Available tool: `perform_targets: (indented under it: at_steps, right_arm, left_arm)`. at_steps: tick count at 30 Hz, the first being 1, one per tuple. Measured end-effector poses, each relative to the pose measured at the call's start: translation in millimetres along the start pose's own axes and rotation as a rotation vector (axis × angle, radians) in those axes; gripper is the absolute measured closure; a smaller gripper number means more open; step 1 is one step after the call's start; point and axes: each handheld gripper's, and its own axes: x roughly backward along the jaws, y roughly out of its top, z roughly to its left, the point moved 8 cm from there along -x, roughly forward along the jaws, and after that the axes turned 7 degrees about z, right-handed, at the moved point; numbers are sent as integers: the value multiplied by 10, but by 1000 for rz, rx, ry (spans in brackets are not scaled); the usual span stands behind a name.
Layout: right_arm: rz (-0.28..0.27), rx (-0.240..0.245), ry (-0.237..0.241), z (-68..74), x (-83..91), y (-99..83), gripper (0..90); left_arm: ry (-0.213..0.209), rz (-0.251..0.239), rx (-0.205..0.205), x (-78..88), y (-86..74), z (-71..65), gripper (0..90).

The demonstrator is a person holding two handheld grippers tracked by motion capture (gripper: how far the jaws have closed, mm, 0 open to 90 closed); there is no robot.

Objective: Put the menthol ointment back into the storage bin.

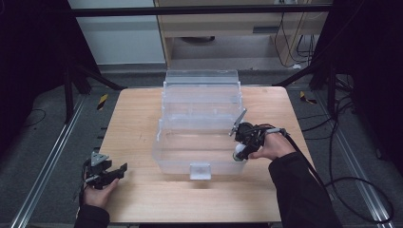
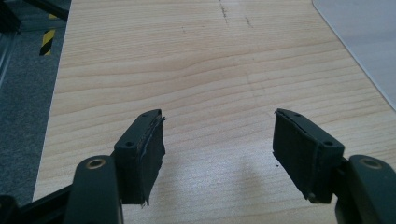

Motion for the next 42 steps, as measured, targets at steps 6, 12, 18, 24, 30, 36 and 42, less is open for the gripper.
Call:
perform_targets:
  at_steps: [6, 12, 18, 24, 30, 36, 42]
  right_arm:
    - [12, -2, 9, -2, -74, -13, 503]
    - [7, -8, 14, -12, -109, -33, 502]
    - [6, -7, 16, -12, -143, -29, 502]
    - [11, -10, 17, -10, -178, -23, 502]
    - [13, -5, 19, -14, -217, -20, 501]
    - [21, -14, 18, -7, -242, -13, 500]
    - [30, -10, 18, -10, -258, -10, 500]
  left_arm:
    - [0, 0, -1, -1, 0, -2, 334]
    - [1, 1, 0, -1, -1, 2, 333]
    - [1, 2, 0, -3, -2, 3, 333]
    - [1, 2, 0, -6, -3, 5, 333]
    - [0, 2, 1, -7, -3, 6, 333]
    - [0, 2, 1, -8, -4, 6, 333]
    - [0, 3, 0, -9, -5, 8, 333]
